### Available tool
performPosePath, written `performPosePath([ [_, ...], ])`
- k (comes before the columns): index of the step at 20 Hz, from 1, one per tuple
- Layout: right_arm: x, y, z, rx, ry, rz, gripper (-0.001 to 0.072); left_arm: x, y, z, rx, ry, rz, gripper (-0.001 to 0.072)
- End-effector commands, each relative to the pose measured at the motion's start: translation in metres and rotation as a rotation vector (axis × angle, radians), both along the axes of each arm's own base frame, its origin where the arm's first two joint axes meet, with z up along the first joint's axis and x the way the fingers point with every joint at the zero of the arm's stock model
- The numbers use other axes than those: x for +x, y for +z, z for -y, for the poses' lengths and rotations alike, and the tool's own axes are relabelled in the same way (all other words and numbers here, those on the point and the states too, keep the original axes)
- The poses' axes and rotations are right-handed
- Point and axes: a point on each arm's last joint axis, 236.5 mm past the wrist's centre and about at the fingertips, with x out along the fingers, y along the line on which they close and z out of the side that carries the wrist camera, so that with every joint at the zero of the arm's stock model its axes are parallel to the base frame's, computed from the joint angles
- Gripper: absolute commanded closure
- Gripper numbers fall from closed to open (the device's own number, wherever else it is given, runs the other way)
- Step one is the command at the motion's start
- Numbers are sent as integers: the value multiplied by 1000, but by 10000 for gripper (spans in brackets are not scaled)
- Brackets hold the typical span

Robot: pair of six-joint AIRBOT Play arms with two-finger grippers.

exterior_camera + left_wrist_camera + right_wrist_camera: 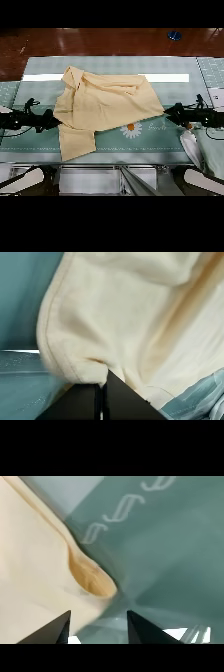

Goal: Fold the shirts.

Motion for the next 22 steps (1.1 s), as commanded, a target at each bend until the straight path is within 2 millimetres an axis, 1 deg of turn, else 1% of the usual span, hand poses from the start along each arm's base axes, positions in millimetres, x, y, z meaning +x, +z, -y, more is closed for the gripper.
performPosePath([
  [1, 32, -11, -27, 6, 39, 16, 303, 0, 3, 2, -11, -8, 1, 679],
  [2, 40, -12, -35, 5, 60, 17, 327, 0, 3, 2, -9, -7, 2, 679],
  [4, 53, -11, -50, 1, 100, 28, 438, 5, 3, -2, 7, -13, 27, 679],
  [5, 58, -9, -57, -1, 122, 41, 552, 10, 7, -4, 12, -17, 42, 679],
  [6, 65, 0, -63, -6, 165, 76, 693, 18, 15, -6, 11, -22, 62, 679],
  [7, 72, 13, -69, 2, 212, 114, 692, 29, 29, -6, -3, -26, 95, 680],
  [8, 80, 35, -76, 18, 275, 163, 693, 43, 47, -6, -17, -30, 140, 680],
  [9, 86, 60, -81, 13, 347, 217, 693, 60, 73, -6, -34, -35, 204, 680],
  [10, 95, 93, -82, -29, 410, 289, 694, 79, 105, -5, -50, -38, 284, 680],
  [11, 104, 128, -77, -91, 433, 359, 694, 99, 146, -4, -63, -39, 393, 680],
  [12, 115, 173, -69, -172, 437, 455, 694, 116, 191, -4, -62, -36, 512, 680],
  [13, 122, 226, -61, -252, 426, 568, 694, 129, 242, -5, -46, -33, 648, 680],
  [14, 123, 276, -52, -329, 408, 673, 693, 137, 288, -7, -1, -33, 771, 680],
  [15, 117, 327, -44, -410, 383, 777, 694, 139, 335, -11, 70, -39, 894, 680],
  [16, 102, 380, -39, -501, 367, 890, 693, 136, 376, -15, 143, -45, 996, 680],
  [17, 81, 426, -35, -580, 343, 991, 694, 127, 416, -16, 214, -55, 1093, 680],
  [18, 58, 463, -34, -637, 317, 1071, 693, 114, 451, -12, 268, -64, 1177, 680],
  [19, 31, 495, -32, -693, 283, 1141, 693, 95, 481, -7, 330, -80, 1249, 680],
  [20, 5, 518, -31, -729, 254, 1191, 693, 75, 503, -3, 410, -91, 1306, 680],
  [21, -22, 535, -31, -773, 235, 1238, 693, 56, 520, -3, 485, -71, 1340, 680],
  [22, -45, 546, -28, -812, 210, 1262, 693, 36, 532, -2, 544, -50, 1366, 680],
])
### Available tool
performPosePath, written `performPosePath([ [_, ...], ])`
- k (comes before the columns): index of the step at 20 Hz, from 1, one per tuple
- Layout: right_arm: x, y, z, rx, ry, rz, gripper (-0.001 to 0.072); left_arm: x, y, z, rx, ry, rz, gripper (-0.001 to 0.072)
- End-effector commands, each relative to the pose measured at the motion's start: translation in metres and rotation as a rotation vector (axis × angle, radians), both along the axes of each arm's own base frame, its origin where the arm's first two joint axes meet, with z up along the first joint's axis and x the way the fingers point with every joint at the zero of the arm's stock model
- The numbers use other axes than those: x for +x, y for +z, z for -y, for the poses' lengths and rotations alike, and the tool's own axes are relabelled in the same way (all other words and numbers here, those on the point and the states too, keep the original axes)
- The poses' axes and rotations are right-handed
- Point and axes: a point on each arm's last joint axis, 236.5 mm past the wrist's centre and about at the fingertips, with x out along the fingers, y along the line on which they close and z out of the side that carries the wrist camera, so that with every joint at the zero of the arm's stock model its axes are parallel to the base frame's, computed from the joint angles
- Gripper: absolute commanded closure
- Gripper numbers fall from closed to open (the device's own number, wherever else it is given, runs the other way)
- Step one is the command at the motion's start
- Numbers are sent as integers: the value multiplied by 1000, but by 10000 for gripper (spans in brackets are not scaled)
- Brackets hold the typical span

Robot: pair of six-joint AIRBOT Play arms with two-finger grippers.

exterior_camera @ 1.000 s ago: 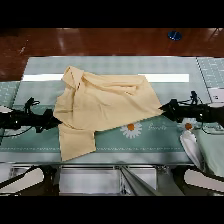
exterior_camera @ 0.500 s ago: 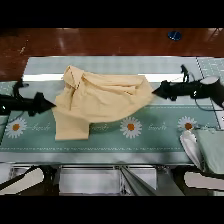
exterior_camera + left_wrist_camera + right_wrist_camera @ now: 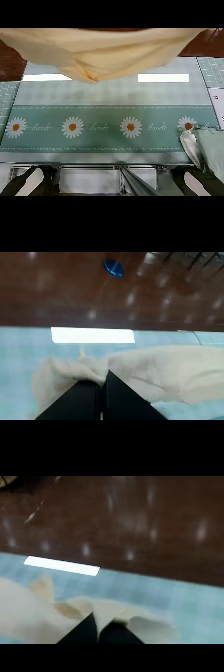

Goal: Fold the shirts.

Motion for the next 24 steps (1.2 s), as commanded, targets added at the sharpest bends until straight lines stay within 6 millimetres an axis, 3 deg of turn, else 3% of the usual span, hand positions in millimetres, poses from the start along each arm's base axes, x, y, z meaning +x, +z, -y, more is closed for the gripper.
performPosePath([
  [1, -96, 68, 15, -89, -127, 209, 693, -74, 74, 8, 182, 133, 211, 680],
  [4, -150, 77, 33, -118, -244, 250, 693, -135, 98, 3, 340, 261, 329, 680],
  [8, -196, 71, 36, -108, -288, 244, 693, -206, 116, -41, 412, 441, 418, 680],
  [10, -208, 59, 33, -86, -286, 196, 693, -223, 107, -51, 402, 445, 392, 680],
  [12, -211, 43, 31, -79, -281, 123, 693, -225, 86, -50, 399, 416, 310, 680],
  [15, -202, 18, 31, -67, -275, 31, 693, -205, 63, -48, 394, 403, 203, 680],
  [17, -183, -8, 31, -55, -263, -56, 693, -175, 43, -45, 396, 390, 115, 680],
  [19, -156, -47, 28, -44, -225, -187, 693, -135, 12, -42, 415, 370, -8, 680],
  [21, -120, -88, 20, -36, -158, -304, 693, -88, -34, -38, 457, 336, -163, 680],
  [24, -49, -150, 20, -3, -112, -431, 693, -20, -132, -32, 528, 271, -432, 680],
])
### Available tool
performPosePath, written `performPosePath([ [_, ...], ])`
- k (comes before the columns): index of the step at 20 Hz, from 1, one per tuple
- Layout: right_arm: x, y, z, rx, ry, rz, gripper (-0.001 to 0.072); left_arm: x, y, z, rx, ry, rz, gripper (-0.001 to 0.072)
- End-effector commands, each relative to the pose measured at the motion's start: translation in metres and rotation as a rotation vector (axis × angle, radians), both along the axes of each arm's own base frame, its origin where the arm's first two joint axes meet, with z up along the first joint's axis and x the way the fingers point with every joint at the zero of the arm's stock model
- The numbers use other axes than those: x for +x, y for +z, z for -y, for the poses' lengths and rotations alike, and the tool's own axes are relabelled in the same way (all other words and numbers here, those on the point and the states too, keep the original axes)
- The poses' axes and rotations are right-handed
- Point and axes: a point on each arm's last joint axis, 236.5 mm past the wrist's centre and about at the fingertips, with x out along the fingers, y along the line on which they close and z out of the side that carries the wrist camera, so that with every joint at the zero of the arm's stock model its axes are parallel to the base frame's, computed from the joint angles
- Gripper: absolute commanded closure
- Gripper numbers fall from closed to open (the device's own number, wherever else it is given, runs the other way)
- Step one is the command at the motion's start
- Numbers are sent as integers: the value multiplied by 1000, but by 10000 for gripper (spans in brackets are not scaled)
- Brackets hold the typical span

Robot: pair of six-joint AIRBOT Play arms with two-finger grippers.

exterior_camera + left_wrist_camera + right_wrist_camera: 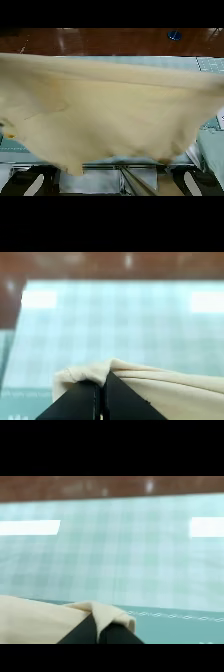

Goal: Fold the shirts.

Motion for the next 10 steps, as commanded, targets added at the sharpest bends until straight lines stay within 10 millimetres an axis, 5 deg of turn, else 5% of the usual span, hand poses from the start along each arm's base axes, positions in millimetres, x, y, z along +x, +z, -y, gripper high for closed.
performPosePath([
  [1, 74, -78, -2, 63, 44, -156, 693, 74, -113, 7, 7, 15, -299, 680],
  [5, 170, -167, 3, 133, 49, -272, 693, 165, -208, 22, -69, 52, -394, 680],
  [10, 275, -246, -8, 328, 45, -308, 693, 237, -297, 42, -217, 131, -427, 679],
])
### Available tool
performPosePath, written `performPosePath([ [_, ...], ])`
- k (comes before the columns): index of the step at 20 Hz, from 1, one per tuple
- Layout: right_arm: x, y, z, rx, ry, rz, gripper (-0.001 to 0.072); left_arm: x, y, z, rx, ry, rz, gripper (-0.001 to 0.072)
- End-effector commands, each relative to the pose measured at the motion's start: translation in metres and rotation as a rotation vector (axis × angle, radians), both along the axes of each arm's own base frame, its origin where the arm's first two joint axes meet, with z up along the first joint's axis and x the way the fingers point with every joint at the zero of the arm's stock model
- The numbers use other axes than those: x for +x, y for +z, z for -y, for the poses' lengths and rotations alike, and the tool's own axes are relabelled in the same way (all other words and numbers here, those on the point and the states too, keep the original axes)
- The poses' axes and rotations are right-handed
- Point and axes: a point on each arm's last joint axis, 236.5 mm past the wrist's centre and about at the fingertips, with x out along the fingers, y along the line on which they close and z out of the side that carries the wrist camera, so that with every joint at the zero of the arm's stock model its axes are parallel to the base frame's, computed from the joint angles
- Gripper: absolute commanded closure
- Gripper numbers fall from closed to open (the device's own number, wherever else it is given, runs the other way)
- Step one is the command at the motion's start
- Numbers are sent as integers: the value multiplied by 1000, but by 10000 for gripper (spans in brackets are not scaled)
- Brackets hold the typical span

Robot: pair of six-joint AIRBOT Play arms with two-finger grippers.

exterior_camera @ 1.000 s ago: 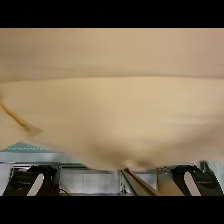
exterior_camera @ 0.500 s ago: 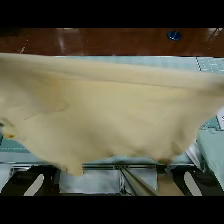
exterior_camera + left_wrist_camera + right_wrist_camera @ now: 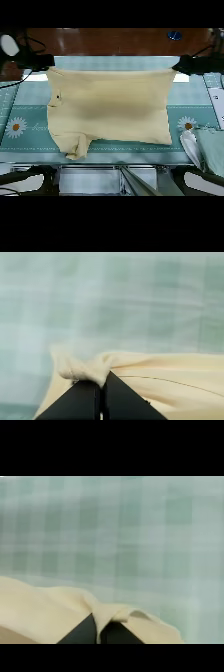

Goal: Fold the shirts.

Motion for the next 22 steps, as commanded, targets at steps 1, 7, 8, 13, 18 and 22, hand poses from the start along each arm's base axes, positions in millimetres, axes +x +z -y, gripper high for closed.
performPosePath([
  [1, 69, -64, -3, 112, -32, -41, 693, 50, -67, 15, -113, 93, -5, 679],
  [7, 96, -98, 4, 144, -29, -136, 693, 59, -102, 16, -161, 114, -74, 680],
  [8, 90, -94, 9, 135, -13, -153, 693, 55, -97, 8, -151, 113, -94, 679],
  [13, 34, -86, 49, 144, 64, -302, 692, -4, -89, -15, -75, -101, -349, 680],
  [18, -23, -133, 41, 97, 148, -527, 692, -50, -132, -1, -138, -177, -537, 680],
  [22, -39, -163, 35, 79, 137, -590, 692, -57, -148, 3, -147, -182, -585, 680],
])
